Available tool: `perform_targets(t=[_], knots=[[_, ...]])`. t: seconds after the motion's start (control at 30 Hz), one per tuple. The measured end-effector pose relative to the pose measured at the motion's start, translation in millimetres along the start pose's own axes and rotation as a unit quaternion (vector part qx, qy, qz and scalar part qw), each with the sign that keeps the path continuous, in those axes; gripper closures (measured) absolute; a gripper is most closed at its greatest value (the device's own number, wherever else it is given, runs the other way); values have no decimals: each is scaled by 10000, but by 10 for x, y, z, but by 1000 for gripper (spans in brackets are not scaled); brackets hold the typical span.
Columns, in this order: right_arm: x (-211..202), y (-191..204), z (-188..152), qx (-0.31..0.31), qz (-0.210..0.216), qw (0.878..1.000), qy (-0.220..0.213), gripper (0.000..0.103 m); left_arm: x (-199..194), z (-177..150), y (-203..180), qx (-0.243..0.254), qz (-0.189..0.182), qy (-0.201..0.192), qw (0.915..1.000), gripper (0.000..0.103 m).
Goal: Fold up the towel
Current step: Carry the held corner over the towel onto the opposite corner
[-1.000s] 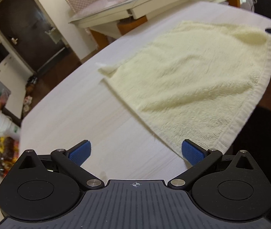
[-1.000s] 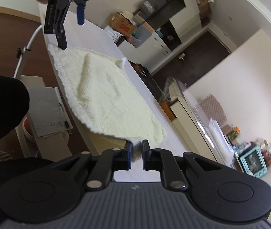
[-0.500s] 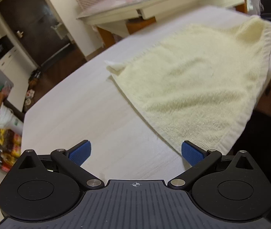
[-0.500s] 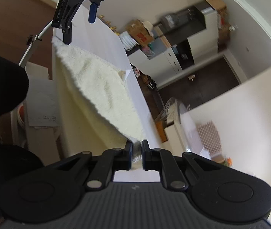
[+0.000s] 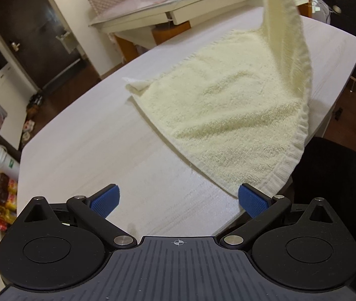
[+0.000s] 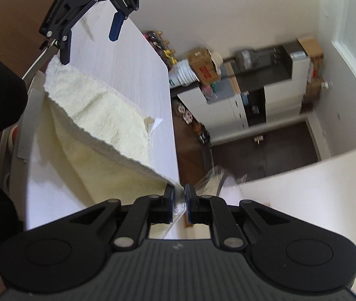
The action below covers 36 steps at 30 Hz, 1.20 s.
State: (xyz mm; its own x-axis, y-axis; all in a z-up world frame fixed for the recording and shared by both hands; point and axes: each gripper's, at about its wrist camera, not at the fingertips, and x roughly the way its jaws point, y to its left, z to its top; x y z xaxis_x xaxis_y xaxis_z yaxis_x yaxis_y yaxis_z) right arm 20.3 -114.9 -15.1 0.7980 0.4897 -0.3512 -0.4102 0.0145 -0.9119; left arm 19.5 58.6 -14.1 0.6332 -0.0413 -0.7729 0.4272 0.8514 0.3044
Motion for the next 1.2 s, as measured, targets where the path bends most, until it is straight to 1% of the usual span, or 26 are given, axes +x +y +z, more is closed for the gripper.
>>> perform_targets(t=[0.13,0.2,0.3,0.43,0.63,0.77,0.97,1.2], knots=[[342,-179,98,-350,58,9992,-186,95,-16,-29,-4,21,35,0,10000,0],[530,-258,162,-416,162,9985,-318,95,-3,-50,-7,35,80,37,10000,0],[820,-332,254,-561,298,9968,-476,96,10,-63,14,-102,104,16,9999,0],[1090,-340,361,-677,461,9947,-617,96,24,-85,64,-283,-21,-19,9996,0],[1526,-332,499,-950,850,9885,-816,96,60,-98,169,-497,-249,-73,9984,0],[1846,-306,542,-1040,1158,9844,-817,96,58,-104,226,-618,-281,-168,9976,0],[2263,-256,625,-965,1483,9808,-814,96,13,-123,260,-704,-278,-240,9968,0],[2613,-156,736,-891,1724,9780,-762,96,-4,-168,299,-841,-321,-280,9955,0]])
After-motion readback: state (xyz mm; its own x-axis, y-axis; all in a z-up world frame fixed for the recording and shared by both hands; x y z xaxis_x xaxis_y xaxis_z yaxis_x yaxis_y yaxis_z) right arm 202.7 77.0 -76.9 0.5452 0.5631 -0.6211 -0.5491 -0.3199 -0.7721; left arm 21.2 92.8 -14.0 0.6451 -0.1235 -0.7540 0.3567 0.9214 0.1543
